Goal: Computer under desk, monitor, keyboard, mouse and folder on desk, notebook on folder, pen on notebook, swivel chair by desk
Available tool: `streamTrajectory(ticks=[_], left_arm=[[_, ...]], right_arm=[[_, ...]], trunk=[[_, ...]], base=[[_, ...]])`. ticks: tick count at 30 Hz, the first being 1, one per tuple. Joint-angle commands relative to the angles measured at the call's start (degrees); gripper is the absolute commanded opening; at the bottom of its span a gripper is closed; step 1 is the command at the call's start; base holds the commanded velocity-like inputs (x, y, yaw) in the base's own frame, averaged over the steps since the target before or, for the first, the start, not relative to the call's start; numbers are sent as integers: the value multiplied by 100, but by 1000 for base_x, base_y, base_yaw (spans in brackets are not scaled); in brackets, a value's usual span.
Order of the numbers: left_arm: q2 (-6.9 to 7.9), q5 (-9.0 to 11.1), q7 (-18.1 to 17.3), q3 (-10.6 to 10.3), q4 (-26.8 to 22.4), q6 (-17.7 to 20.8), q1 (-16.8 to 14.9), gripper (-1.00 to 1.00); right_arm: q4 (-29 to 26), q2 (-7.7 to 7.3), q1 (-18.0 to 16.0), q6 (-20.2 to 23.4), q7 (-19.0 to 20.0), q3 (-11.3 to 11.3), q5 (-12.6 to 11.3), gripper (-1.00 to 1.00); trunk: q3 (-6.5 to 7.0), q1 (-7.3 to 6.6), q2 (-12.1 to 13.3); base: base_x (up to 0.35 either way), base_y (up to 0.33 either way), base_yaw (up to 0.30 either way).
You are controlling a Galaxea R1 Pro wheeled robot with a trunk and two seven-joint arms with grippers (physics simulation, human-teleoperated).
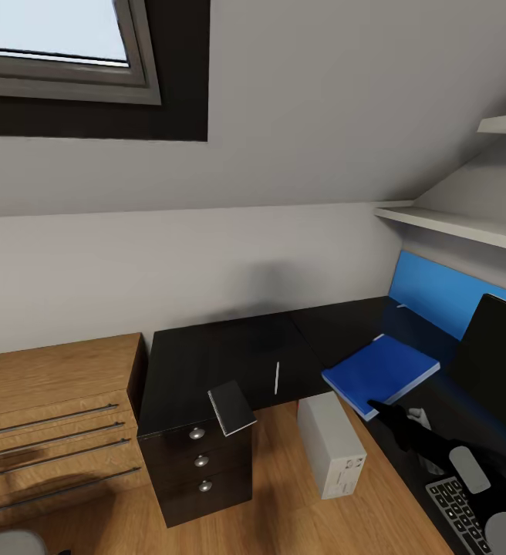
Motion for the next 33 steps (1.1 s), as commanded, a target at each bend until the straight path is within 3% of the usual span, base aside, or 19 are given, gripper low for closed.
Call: streamTrajectory(ticks=[1,13,20,33], left_arm=[[1,36,-19,-12,3,-16,-5,100],[1,36,-19,-15,-1,-23,-5,100],[1,36,-19,-13,3,-20,-5,100],[1,36,-19,-12,1,-16,-5,100]], right_arm=[[1,5,-6,34,14,-21,-12,-100],[0,12,-6,28,24,-21,-11,-100],[0,18,-6,3,20,-21,-13,-100],[185,27,-6,-469,-5,-7,-11,-100]], trunk=[[-13,4,-13],[-13,4,-13],[-13,4,-13],[-13,4,-13]], base=[[0,0,0],[0,-3,0],[46,-167,0],[9,-28,0]])
